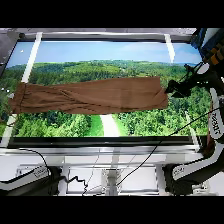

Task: Fold the clothes and pants, and hang the long-sleeved shirts on hangers.

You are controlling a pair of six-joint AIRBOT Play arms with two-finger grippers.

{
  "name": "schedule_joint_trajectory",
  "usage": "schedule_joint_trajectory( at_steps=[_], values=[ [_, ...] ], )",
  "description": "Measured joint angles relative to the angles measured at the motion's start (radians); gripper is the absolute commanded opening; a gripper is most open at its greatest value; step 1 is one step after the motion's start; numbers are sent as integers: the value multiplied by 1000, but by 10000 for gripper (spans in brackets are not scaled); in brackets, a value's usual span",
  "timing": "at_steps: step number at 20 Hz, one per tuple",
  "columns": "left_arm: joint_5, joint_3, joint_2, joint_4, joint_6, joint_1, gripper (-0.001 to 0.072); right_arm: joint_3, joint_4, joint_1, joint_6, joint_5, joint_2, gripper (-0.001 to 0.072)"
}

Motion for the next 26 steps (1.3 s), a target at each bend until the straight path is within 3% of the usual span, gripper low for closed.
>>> schedule_joint_trajectory(
  at_steps=[12, 13, 14, 16, 21, 26],
  values=[
    [-18, 0, 0, 0, 0, 0, 555, 1, 35, 48, 128, -69, -152, 457],
    [-18, 0, 0, 0, 0, 0, 555, 1, 37, 48, 134, -76, -156, 435],
    [-18, 0, 0, 0, 0, 0, 555, 1, 37, 49, 139, -82, -159, 323],
    [-19, 0, 0, 0, 0, 0, 555, 1, 35, 49, 144, -105, -165, 21],
    [-19, 0, 0, 0, 0, 0, 555, 37, 94, 50, 135, -77, -166, 15],
    [-19, 0, 0, 0, 0, 0, 555, 204, 151, 48, 79, 140, -156, 13]
  ],
)
